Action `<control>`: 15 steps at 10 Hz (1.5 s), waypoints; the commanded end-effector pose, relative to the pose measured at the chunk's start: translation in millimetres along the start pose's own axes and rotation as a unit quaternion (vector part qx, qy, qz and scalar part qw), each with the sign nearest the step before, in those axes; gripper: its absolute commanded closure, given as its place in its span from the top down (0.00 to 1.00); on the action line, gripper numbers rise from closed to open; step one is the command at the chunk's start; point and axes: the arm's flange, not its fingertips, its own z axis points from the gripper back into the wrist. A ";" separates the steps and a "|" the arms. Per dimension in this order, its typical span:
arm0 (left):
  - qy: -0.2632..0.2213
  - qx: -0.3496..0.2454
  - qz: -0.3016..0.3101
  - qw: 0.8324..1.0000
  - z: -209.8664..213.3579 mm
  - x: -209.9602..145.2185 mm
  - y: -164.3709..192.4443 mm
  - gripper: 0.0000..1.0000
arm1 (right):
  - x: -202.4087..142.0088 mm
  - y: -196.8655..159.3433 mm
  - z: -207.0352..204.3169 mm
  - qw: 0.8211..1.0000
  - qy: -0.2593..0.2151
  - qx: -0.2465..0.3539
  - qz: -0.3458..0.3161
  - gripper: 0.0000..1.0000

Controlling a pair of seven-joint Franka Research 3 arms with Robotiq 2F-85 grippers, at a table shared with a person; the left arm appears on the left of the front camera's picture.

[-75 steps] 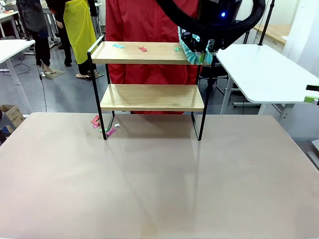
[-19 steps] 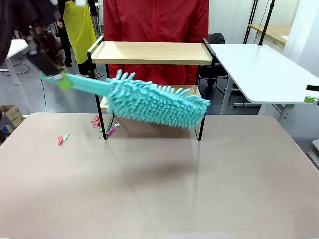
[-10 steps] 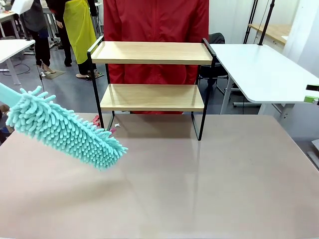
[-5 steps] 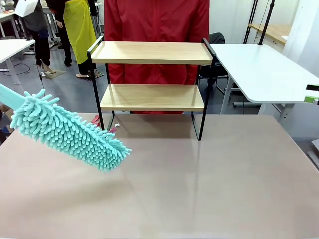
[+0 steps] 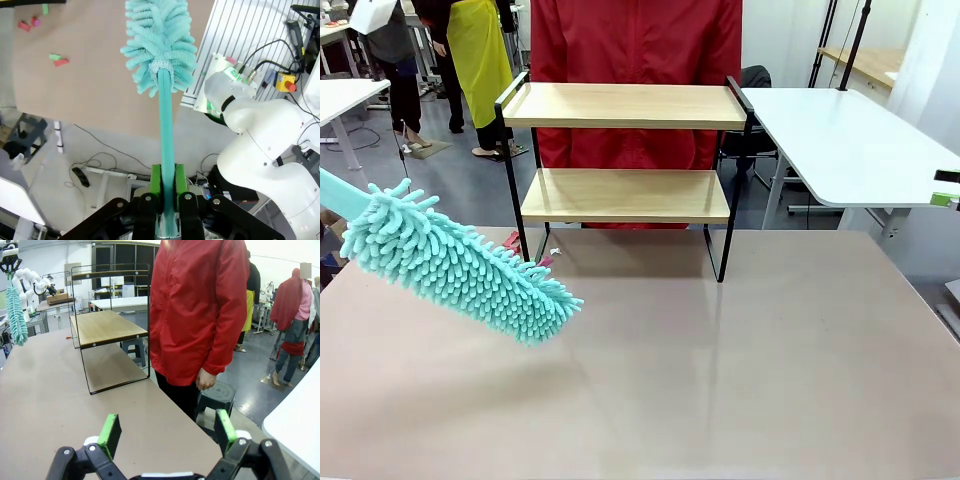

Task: Clean the shelf.
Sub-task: Hand the Duster back to the human.

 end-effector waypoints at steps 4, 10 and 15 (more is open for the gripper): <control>-0.029 -0.007 0.025 0.999 2.8 -9.4 2.5 0.14 | 27.5 1.4 -7.0 1.000 -0.009 -0.001 0.018 1.00; -0.179 -0.026 -0.034 0.983 -42.8 23.6 27.9 0.14 | 157.5 83.4 -83.2 0.987 -0.007 0.157 -0.023 1.00; -0.311 -0.009 -0.075 0.947 -94.2 52.0 36.7 0.14 | 185.6 195.0 -130.8 0.953 -0.033 0.268 -0.139 1.00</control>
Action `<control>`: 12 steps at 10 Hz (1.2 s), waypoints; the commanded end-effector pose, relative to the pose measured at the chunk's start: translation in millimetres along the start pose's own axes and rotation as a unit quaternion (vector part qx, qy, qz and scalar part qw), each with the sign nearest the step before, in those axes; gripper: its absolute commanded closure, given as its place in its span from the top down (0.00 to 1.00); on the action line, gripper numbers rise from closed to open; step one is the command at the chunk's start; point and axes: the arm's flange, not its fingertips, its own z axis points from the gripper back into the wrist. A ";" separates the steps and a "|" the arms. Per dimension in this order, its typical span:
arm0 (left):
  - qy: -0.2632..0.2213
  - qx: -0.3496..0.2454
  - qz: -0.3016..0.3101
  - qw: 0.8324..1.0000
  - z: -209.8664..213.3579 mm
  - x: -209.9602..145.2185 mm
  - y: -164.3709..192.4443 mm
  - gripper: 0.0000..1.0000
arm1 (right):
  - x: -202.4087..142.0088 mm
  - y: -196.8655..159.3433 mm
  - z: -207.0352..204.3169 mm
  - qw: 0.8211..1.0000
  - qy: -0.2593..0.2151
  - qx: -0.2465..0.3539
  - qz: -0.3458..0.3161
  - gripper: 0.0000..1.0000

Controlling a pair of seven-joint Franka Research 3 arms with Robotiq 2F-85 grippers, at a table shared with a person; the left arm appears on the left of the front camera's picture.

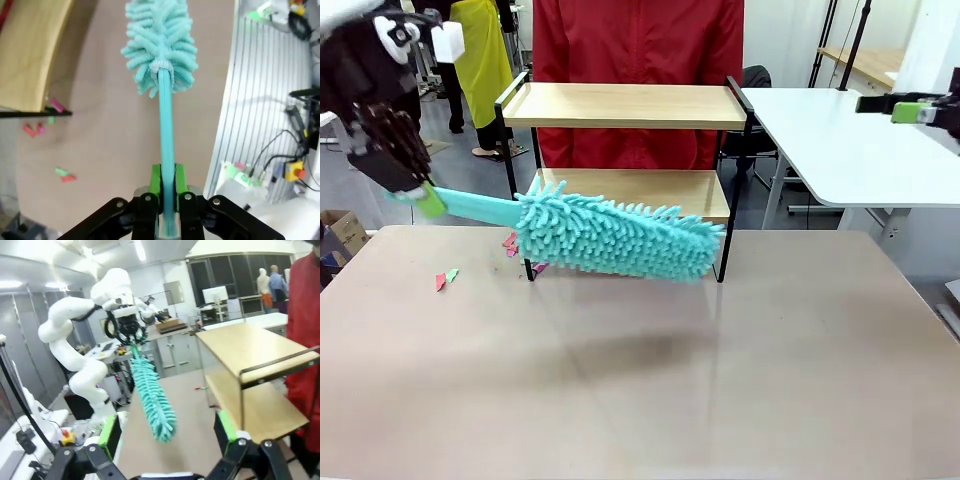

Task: Clean the shelf.
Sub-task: Hand the Duster back to the human.

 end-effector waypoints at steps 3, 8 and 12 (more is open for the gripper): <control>-0.120 -0.045 -0.102 0.987 -45.7 -23.4 16.7 0.14 | -33.1 42.2 -64.7 0.998 -0.031 0.022 -0.050 1.00; -0.116 -0.042 -0.098 0.988 -53.8 -26.2 18.8 0.14 | -42.2 39.1 -66.9 0.997 -0.028 0.036 -0.063 1.00; -0.116 -0.042 -0.098 0.988 -53.8 -26.2 18.8 0.14 | -58.7 44.3 -76.1 0.997 -0.054 0.034 -0.049 1.00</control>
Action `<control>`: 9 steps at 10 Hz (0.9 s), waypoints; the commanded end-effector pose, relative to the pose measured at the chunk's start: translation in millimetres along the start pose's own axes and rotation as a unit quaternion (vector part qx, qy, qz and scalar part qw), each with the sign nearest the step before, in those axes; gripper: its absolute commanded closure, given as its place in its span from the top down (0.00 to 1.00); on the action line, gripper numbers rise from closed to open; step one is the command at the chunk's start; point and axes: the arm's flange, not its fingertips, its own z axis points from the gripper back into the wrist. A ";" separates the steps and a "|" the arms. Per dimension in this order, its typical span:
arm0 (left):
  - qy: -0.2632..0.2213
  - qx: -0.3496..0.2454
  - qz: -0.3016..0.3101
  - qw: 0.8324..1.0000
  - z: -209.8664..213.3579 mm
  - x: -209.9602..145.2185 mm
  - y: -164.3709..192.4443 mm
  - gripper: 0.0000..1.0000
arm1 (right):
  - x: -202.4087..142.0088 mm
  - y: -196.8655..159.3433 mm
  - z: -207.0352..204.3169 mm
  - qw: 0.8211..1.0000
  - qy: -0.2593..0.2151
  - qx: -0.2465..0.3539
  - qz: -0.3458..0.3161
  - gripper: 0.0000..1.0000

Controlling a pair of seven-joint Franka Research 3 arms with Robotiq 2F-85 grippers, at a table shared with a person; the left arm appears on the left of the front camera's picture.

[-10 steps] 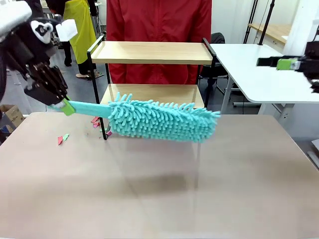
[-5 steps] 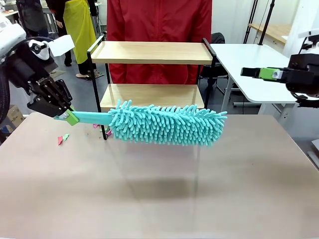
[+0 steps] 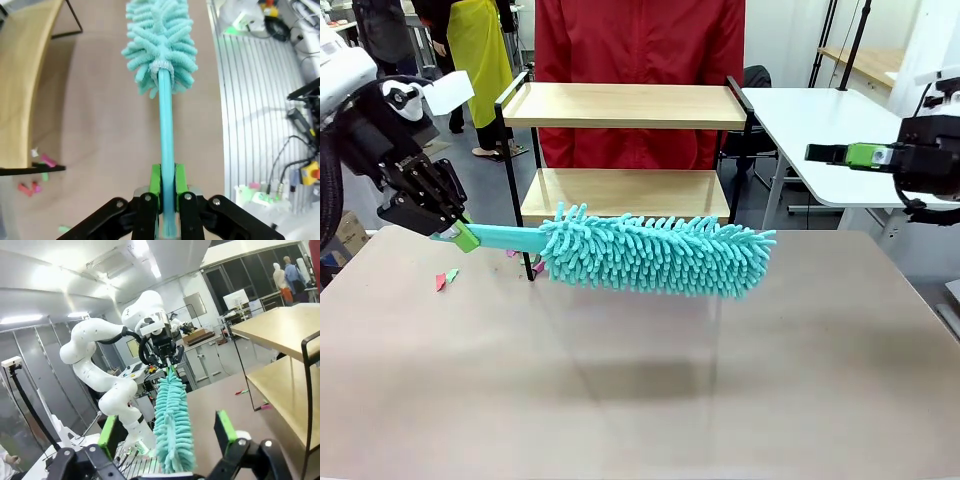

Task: Clean the shelf.
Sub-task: Hand the Duster back to the human.

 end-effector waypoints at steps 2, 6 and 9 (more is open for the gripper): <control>-0.013 -0.001 -0.003 1.000 2.9 -0.1 -0.3 0.14 | -16.4 20.8 -25.3 0.995 -0.025 -0.023 0.089 1.00; -0.013 -0.001 -0.003 1.000 2.9 -0.1 -0.3 0.14 | -53.1 29.1 -50.0 0.991 -0.033 -0.032 0.129 1.00; -0.013 -0.001 -0.003 1.000 2.9 -0.1 -0.3 0.14 | -76.4 21.4 -56.3 0.991 0.010 -0.055 0.118 1.00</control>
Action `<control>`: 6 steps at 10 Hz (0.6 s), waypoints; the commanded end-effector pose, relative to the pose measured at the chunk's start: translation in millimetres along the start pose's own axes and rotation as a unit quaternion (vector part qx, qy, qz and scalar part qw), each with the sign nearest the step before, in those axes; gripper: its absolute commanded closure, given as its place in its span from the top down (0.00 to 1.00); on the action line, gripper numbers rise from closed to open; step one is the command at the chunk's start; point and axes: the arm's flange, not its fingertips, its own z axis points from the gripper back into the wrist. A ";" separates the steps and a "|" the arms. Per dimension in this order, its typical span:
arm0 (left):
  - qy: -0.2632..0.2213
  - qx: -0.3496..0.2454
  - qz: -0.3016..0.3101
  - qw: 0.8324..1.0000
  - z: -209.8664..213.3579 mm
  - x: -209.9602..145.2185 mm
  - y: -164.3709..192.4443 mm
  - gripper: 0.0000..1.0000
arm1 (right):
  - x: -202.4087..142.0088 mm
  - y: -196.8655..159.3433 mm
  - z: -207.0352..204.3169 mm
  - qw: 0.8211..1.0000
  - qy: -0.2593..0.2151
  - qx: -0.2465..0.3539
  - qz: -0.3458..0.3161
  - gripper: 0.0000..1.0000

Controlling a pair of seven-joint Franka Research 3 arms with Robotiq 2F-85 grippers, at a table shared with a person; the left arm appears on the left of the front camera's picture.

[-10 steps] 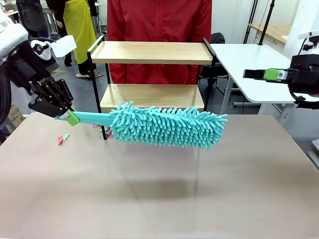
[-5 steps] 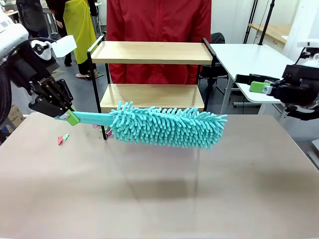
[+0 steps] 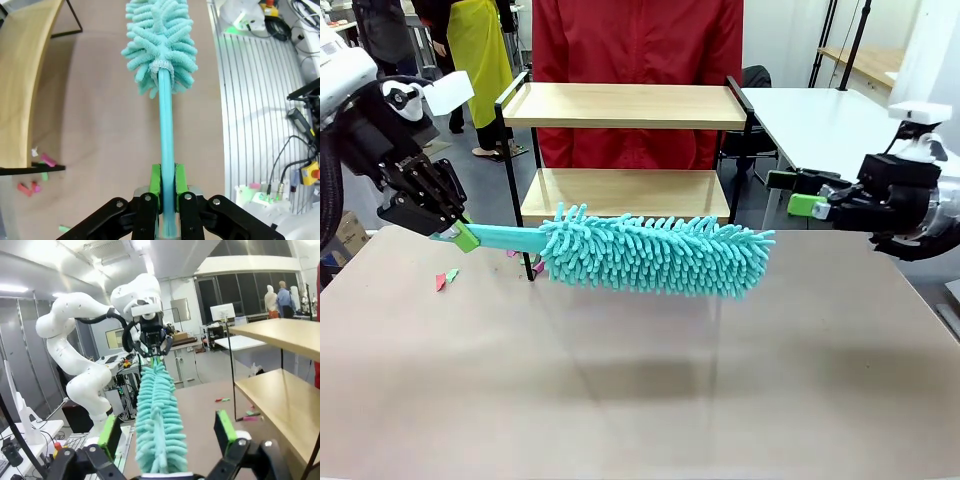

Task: Clean the shelf.
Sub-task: Hand the Duster back to the human.

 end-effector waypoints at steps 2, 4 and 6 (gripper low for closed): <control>-0.013 -0.002 -0.004 1.000 2.8 0.0 -0.4 0.14 | -31.5 15.9 -4.0 1.000 0.028 -0.011 0.008 1.00; -0.013 -0.002 -0.004 1.000 2.8 0.0 -0.4 0.14 | -42.6 16.0 0.8 0.998 0.056 -0.012 0.010 1.00; -0.013 -0.002 -0.004 1.000 2.8 0.0 -0.4 0.14 | -53.3 19.4 1.3 0.997 0.076 0.000 0.002 1.00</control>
